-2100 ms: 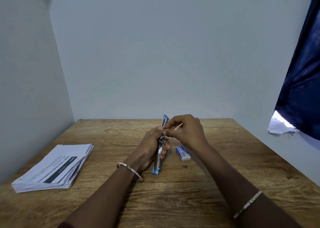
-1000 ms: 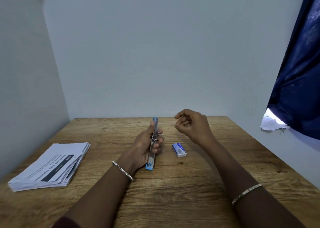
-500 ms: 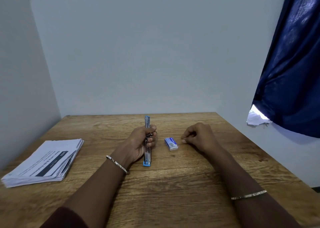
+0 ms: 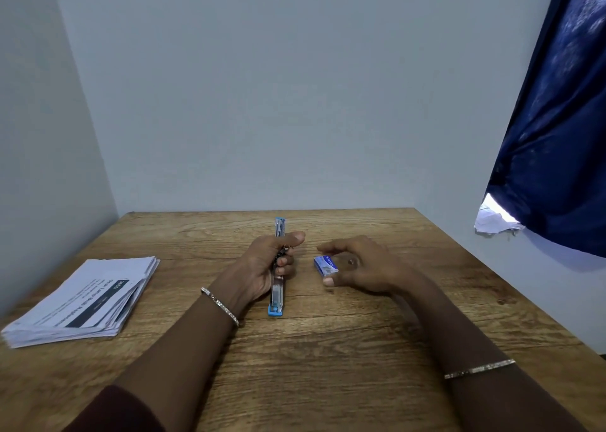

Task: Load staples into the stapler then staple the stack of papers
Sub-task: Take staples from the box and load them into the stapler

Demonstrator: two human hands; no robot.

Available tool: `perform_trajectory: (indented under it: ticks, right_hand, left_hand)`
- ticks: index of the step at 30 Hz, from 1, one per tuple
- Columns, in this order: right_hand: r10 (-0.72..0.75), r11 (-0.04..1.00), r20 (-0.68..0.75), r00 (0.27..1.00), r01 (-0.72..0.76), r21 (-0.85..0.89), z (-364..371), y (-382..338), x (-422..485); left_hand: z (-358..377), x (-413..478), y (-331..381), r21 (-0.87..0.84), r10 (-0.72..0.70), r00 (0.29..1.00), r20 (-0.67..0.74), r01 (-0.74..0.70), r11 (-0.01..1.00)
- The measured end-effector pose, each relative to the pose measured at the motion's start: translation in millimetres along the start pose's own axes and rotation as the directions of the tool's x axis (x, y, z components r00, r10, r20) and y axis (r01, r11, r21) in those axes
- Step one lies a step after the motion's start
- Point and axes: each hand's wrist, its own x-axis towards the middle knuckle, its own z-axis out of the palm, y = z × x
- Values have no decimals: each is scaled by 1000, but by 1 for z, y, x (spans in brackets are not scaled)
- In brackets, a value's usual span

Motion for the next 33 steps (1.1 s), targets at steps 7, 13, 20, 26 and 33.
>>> perform_trajectory:
  ticks: [7,13,20,26,33]
  right_hand:
    - [-75,968,-292,954,140,208,8,-9,5]
    - [-114,913,-393,912,252,321,19,-20,12]
    - [-127,852,-389,912,301,428,23,-22,15]
    - [-141,863,-444,885,330,384,28,-28,15]
    - [-131,876,-564,815,361,320,27,-26,18]
  left_hand:
    - [1,1,-2,29,13,998,66,-15,999]
    - [-4,0,-2,-45,27,987,160,-20,999]
    - [-3,-4,-1,-65,109,977,185,-98,993]
    - [-6,-2,0,-101,124,986,113,-113,988]
    - [-6,0,2,-196,146,983,108,-123,973]
